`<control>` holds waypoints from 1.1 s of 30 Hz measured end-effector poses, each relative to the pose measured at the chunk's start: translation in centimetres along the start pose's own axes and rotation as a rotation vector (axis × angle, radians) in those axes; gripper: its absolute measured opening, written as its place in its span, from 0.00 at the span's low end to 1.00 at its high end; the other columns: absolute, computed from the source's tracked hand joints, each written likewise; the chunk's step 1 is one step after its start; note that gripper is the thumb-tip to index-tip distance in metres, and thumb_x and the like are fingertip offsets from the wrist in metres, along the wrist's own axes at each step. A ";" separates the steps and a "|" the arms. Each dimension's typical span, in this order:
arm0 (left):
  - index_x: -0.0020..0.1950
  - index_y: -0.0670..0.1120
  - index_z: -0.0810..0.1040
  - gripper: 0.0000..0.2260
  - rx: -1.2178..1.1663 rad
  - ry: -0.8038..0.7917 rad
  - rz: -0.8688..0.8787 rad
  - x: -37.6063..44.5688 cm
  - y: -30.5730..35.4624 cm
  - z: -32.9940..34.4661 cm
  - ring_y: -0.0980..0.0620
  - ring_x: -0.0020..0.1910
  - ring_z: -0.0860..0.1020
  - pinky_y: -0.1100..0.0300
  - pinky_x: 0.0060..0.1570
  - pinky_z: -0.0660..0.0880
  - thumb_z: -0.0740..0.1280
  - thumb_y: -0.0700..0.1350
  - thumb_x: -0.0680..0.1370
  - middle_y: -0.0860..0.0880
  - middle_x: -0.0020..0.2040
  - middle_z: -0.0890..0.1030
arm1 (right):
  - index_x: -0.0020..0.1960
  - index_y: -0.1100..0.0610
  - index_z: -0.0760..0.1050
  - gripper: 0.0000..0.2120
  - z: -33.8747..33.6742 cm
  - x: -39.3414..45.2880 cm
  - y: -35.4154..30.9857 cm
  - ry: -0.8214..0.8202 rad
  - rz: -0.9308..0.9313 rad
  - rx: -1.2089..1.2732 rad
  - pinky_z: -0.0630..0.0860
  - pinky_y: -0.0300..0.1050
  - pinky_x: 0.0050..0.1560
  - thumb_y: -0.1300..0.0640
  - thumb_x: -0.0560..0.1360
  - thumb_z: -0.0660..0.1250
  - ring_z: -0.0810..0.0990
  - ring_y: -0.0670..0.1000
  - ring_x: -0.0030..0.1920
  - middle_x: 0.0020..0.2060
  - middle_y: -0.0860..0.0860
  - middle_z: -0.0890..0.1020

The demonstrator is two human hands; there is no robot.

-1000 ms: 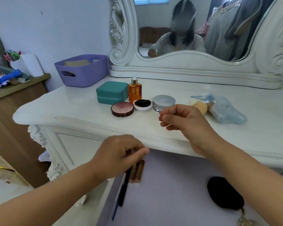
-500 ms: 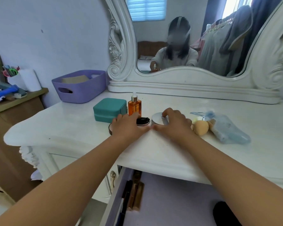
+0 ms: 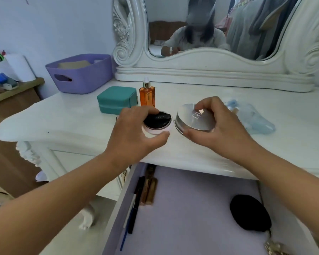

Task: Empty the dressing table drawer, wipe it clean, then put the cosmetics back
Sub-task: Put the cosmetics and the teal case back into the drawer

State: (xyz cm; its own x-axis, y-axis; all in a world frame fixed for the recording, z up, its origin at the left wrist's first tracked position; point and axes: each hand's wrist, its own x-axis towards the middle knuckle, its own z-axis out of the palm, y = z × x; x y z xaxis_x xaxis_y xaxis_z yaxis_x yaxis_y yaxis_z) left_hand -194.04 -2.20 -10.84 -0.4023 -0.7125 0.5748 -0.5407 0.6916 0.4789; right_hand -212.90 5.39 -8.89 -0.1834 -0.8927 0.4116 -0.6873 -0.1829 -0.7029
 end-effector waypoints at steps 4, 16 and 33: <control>0.55 0.58 0.72 0.21 -0.199 -0.229 0.055 -5.9 0.8 -1.6 0.62 0.51 0.73 0.75 0.47 0.67 0.72 0.56 0.64 0.62 0.50 0.76 | 0.53 0.38 0.66 0.28 -2.3 -6.1 -0.5 -0.301 -0.067 -0.017 0.66 0.25 0.51 0.40 0.55 0.70 0.71 0.38 0.55 0.52 0.36 0.72; 0.56 0.56 0.69 0.19 -0.028 -0.824 -0.095 -11.7 -1.6 3.4 0.62 0.54 0.70 0.69 0.53 0.69 0.72 0.53 0.69 0.60 0.53 0.71 | 0.54 0.41 0.60 0.26 3.5 -12.6 7.0 -0.673 0.002 -0.189 0.64 0.28 0.59 0.51 0.64 0.72 0.65 0.39 0.58 0.55 0.39 0.66; 0.63 0.48 0.67 0.22 0.436 -0.680 0.136 -10.6 -3.5 6.7 0.49 0.59 0.67 0.61 0.50 0.58 0.65 0.56 0.72 0.50 0.60 0.74 | 0.44 0.53 0.65 0.19 8.2 -10.3 10.1 -0.383 0.159 -0.335 0.70 0.41 0.46 0.46 0.65 0.73 0.70 0.49 0.49 0.47 0.47 0.69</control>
State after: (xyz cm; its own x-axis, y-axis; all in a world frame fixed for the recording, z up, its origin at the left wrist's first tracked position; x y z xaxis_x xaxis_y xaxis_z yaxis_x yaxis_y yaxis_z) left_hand -192.80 2.17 -23.08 -0.7696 -0.6383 0.0138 -0.6370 0.7691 0.0519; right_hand -212.14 9.37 -24.98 -0.0765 -0.9966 0.0296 -0.8704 0.0523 -0.4896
